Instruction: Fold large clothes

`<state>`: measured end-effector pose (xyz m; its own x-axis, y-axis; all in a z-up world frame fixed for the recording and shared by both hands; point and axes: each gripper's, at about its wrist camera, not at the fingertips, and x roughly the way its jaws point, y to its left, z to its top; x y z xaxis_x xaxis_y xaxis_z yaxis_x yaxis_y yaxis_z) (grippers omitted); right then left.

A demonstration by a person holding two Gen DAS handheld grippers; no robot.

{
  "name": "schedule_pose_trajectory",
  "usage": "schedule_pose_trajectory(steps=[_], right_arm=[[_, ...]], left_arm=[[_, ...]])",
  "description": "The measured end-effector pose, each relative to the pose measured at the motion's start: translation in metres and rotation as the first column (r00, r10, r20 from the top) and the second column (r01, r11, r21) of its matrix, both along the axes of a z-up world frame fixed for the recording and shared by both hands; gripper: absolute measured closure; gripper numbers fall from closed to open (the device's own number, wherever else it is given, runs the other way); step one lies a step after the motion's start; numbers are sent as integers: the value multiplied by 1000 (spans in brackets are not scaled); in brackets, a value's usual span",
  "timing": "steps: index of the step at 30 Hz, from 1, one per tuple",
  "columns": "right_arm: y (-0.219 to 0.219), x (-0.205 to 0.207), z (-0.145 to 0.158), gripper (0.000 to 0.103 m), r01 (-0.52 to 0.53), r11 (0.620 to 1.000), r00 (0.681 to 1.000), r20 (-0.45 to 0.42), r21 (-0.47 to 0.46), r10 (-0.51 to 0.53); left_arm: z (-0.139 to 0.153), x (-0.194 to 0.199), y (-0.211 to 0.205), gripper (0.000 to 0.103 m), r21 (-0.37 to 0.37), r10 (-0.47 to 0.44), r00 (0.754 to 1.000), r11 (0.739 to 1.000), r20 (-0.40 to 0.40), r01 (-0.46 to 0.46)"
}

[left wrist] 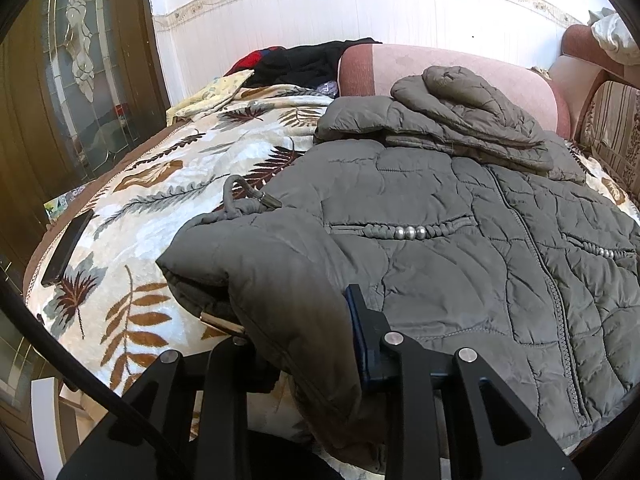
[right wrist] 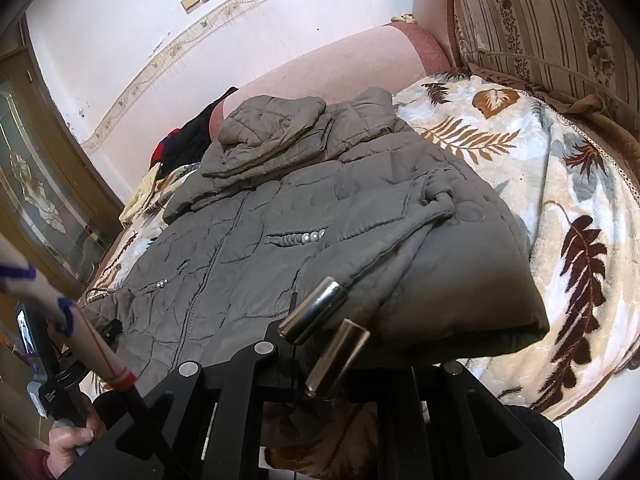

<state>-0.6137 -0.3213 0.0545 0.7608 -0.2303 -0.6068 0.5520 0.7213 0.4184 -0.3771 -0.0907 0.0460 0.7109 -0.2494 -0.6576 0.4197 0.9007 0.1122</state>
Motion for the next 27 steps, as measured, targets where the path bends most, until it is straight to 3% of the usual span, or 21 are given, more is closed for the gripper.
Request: schedule_pose_trajectory(steps=[27], right_arm=[[3,-16,5,87,5,1000,1000,30,6,-5]], left_arm=[[6,-7,9,76,-15,8,1000,1000,29,-8]])
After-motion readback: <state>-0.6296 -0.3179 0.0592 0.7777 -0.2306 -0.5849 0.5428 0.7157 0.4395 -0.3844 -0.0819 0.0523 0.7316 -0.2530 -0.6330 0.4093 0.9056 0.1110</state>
